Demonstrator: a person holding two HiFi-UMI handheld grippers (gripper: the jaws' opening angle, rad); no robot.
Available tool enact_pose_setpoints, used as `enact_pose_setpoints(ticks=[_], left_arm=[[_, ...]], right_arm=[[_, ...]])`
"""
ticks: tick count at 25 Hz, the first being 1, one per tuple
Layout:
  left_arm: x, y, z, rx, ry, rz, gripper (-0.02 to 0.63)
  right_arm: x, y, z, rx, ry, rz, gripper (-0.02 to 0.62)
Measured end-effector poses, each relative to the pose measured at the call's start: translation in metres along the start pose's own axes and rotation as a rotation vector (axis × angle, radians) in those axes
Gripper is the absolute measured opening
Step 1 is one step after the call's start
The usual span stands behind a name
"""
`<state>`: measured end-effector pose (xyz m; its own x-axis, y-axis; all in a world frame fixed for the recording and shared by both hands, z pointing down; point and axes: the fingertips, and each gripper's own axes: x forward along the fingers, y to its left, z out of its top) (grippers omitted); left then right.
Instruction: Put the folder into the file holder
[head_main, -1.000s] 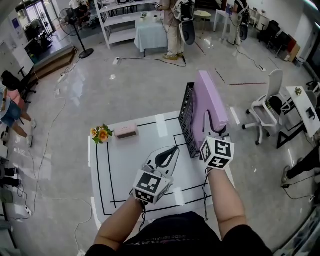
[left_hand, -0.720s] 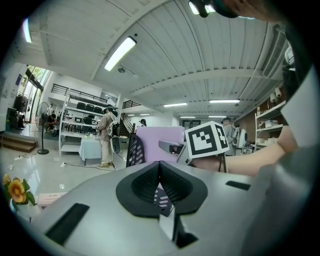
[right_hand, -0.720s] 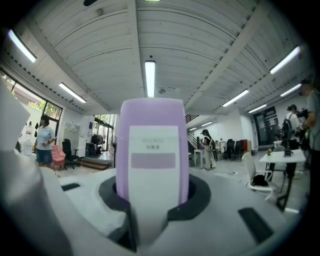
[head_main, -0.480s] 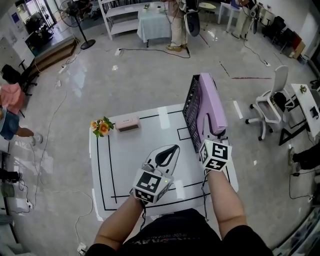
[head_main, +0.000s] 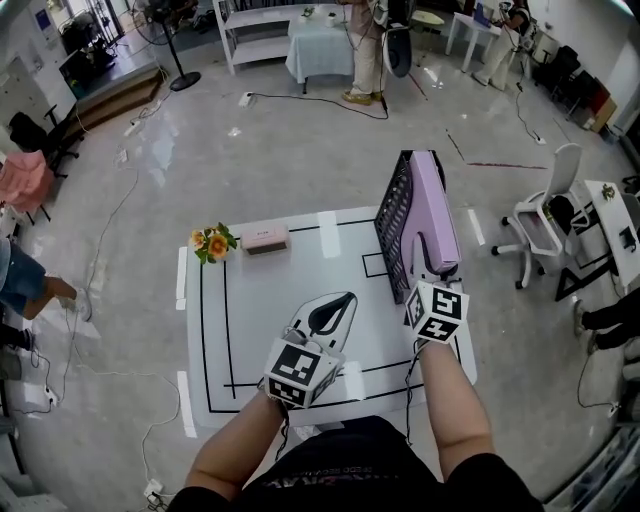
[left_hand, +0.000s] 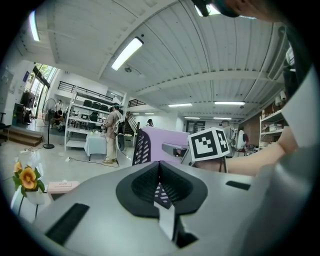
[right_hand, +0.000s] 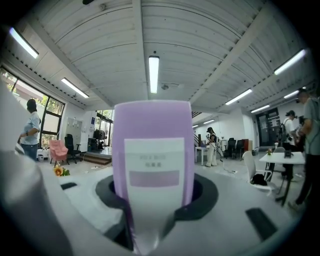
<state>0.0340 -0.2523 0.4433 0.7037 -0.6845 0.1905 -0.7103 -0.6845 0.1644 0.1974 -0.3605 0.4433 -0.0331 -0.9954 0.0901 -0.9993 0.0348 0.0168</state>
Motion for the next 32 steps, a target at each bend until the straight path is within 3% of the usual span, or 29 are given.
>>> enact_pose_setpoints(ticks=[9,12,24,32], left_arm=[[-0.034,0.000,-0.003,-0.001,-0.020,0.021,0.004],[-0.045,-0.002,-0.003,-0.002,-0.023,0.022,0.003],[-0.097,-0.004,-0.007,-0.016,-0.061,0.038,0.003],[-0.139,-0.009,-0.021,-0.015,-0.067,0.037,0.003]], right_arm=[[-0.022,0.000,-0.003,0.003,0.025,-0.007,0.214],[-0.029,0.004,-0.002,-0.020,0.034,0.009,0.252],[-0.087,0.013,0.011,-0.008,-0.020,-0.022,0.252],[-0.136,0.041,0.027,-0.076,-0.070,0.010,0.252]])
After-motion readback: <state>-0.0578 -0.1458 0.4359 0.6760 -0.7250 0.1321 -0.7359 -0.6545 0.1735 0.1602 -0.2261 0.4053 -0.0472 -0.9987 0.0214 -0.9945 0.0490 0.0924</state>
